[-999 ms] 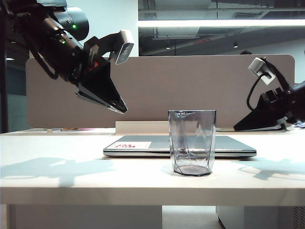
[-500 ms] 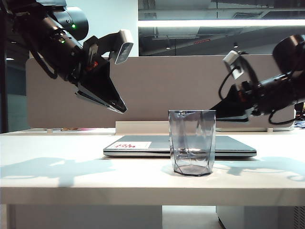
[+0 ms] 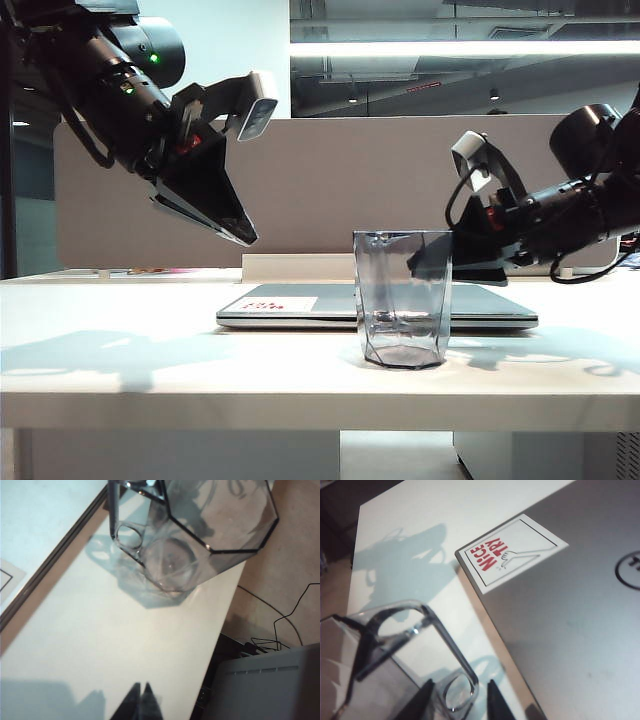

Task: Pick up the water cup and place it on the side of the laptop close to you.

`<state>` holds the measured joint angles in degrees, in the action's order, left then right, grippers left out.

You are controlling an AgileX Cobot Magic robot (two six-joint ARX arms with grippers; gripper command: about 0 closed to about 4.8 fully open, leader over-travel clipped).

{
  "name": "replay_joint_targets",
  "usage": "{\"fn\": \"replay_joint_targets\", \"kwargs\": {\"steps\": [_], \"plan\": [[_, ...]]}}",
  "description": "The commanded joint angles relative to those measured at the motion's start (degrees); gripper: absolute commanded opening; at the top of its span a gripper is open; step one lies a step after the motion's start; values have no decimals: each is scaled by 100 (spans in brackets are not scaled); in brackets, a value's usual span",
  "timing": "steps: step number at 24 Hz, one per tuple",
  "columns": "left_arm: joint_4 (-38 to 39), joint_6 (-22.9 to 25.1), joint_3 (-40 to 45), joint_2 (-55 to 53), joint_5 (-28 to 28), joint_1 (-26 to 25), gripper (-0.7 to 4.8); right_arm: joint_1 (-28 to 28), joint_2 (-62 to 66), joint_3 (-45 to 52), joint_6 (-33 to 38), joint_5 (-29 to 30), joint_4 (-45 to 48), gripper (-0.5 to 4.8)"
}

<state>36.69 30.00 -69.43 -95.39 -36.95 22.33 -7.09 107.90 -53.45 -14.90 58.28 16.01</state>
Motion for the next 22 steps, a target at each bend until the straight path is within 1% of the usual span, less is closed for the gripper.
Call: {"fn": "replay_joint_targets", "kwargs": {"steps": [1, 12, 17, 21, 22], "plan": [[-11, 20, -11, 28, -13, 7, -6, -144, -4, -37, -284, -55, 96, 148], [-9, 2, -11, 28, -13, 7, -6, -356, 343, -76, -363, -251, 133, 146], [-7, 2, -11, 28, -11, 7, -6, -509, 343, -76, -358, -332, 442, 144], [74, 2, -11, 28, -13, 7, -6, -734, 343, -76, -361, -769, 555, 144], [96, 2, -11, 28, -13, 7, -6, -791, 343, -76, -361, -1025, 581, 143]]}}
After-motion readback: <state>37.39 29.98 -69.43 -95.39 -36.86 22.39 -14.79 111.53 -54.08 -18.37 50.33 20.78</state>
